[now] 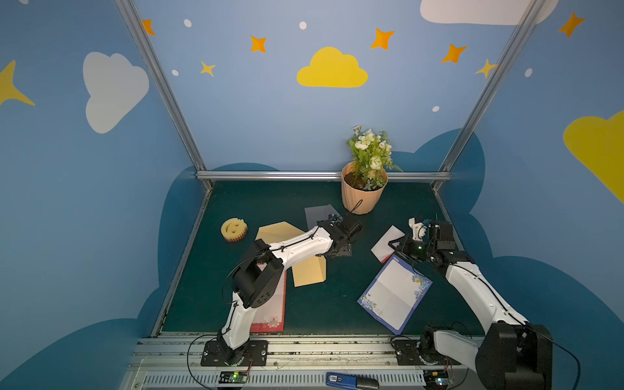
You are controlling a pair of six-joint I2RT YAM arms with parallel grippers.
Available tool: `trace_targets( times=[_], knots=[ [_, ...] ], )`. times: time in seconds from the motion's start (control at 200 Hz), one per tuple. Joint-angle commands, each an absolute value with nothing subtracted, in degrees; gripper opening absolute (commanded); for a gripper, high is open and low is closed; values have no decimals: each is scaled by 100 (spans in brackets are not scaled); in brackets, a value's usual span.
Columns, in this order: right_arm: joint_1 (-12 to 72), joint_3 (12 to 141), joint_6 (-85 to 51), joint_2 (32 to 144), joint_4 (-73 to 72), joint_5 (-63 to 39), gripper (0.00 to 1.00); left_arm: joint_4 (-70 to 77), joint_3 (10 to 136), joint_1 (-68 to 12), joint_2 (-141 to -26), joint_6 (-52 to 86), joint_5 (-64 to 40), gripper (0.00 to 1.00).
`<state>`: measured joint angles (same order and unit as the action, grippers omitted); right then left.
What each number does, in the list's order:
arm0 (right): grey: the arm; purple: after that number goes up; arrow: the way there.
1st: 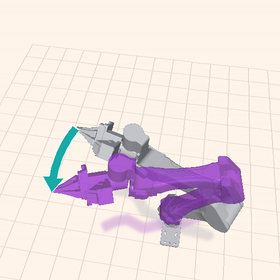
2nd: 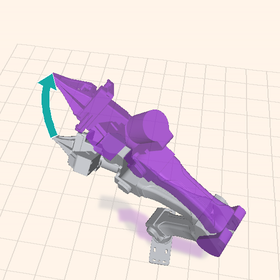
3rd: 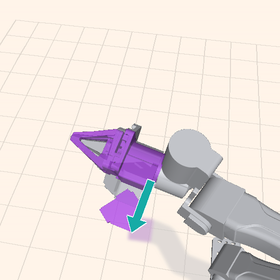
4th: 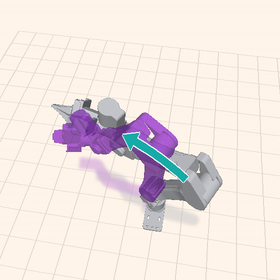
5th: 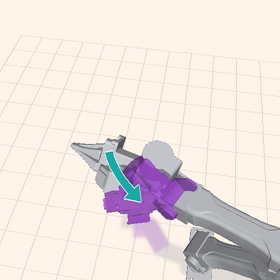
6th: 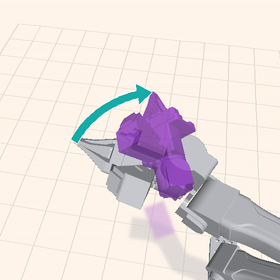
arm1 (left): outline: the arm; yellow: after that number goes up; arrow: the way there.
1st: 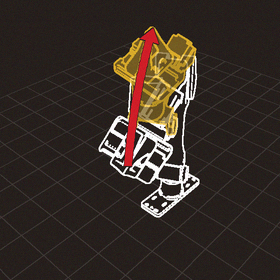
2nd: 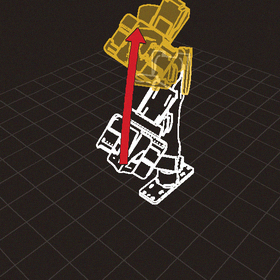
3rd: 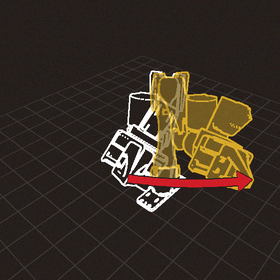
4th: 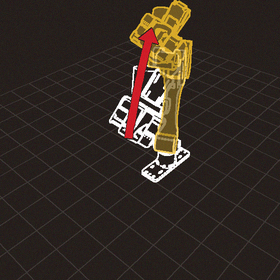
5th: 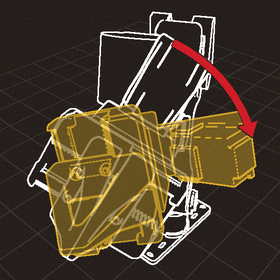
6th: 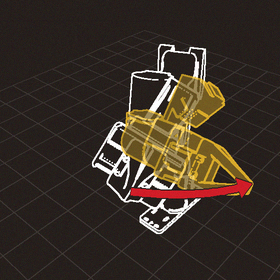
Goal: Fold the letter paper in half and place it into the envelope
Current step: Place the envelope at the center of the board.
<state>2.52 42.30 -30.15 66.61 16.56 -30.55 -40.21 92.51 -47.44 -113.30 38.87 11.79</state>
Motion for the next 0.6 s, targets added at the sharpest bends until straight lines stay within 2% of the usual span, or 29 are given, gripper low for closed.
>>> trace_targets(
  times=[0.0,0.125,0.3,0.591],
  knots=[
    [351,4385,-3059,6669,1702,-3109,6,-3562,8662,-4186,-10410,3453,605,92],
    [515,4375,-3077,6764,1704,-3003,7,-3257,7058,-3658,-9475,3559,8,96],
    [697,4383,-3100,6972,1663,-2937,7,-3000,5528,-3611,-8566,4012,-236,99],
    [904,4530,-3107,7154,1639,-2828,7,-2332,4818,-3712,-8541,4420,-402,100]
  ],
)
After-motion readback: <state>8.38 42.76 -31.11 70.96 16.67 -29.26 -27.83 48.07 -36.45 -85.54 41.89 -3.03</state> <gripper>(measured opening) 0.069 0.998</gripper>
